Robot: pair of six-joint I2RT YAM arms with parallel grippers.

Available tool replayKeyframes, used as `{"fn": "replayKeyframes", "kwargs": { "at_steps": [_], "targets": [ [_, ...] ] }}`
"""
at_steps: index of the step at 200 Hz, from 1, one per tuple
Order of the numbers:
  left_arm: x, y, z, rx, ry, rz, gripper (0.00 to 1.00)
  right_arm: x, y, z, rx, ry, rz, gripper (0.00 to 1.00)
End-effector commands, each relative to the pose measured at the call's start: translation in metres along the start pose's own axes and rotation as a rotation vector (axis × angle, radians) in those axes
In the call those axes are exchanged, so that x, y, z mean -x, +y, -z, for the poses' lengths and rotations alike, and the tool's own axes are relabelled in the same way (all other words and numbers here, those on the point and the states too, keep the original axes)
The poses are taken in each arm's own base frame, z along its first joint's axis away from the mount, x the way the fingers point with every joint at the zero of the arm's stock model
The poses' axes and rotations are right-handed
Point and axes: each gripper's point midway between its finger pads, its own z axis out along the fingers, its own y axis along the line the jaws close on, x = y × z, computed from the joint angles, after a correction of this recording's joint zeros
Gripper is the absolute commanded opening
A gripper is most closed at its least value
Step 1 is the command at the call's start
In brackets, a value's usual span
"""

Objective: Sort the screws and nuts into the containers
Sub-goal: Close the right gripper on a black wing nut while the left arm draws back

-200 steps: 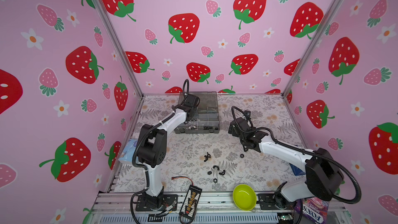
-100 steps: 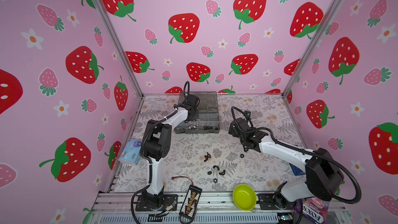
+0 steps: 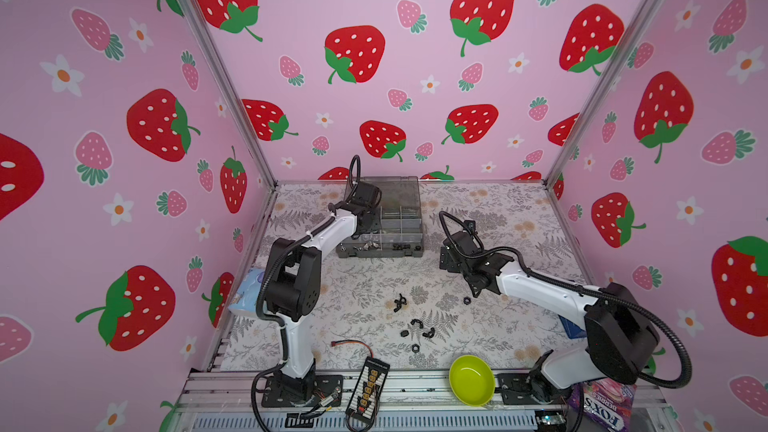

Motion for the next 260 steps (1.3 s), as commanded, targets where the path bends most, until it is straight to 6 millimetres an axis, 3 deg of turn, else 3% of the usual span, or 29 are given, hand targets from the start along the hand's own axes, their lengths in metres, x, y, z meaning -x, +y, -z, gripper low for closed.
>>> {"fn": "replayKeyframes", "kwargs": {
  "at_steps": [1, 20, 32, 92, 145, 166, 260],
  "targets": [
    [0.01, -0.002, 0.03, -0.04, -0.067, 0.031, 0.7, -0.015, 0.018, 0.007, 0.05, 0.057, 0.1, 0.97],
    [0.005, 0.002, 0.047, -0.054, -0.086, 0.051, 0.84, -0.025, 0.04, 0.013, 0.115, 0.082, 0.165, 0.92],
    [0.001, 0.007, 0.058, -0.059, -0.098, 0.067, 1.0, -0.035, 0.054, 0.016, 0.161, 0.104, 0.209, 0.87],
    [-0.031, 0.042, 0.096, -0.025, -0.131, 0.143, 0.99, -0.089, 0.112, 0.031, 0.34, 0.208, 0.421, 0.66],
    [-0.05, 0.068, 0.114, 0.015, -0.16, 0.197, 0.99, -0.116, 0.149, 0.038, 0.467, 0.254, 0.539, 0.52],
    [-0.056, 0.075, 0.118, 0.025, -0.166, 0.212, 0.99, -0.125, 0.156, 0.039, 0.489, 0.271, 0.567, 0.44],
    [-0.074, 0.09, 0.12, 0.049, -0.162, 0.239, 0.99, -0.141, 0.162, 0.02, 0.464, 0.305, 0.609, 0.27]
  ]
}}
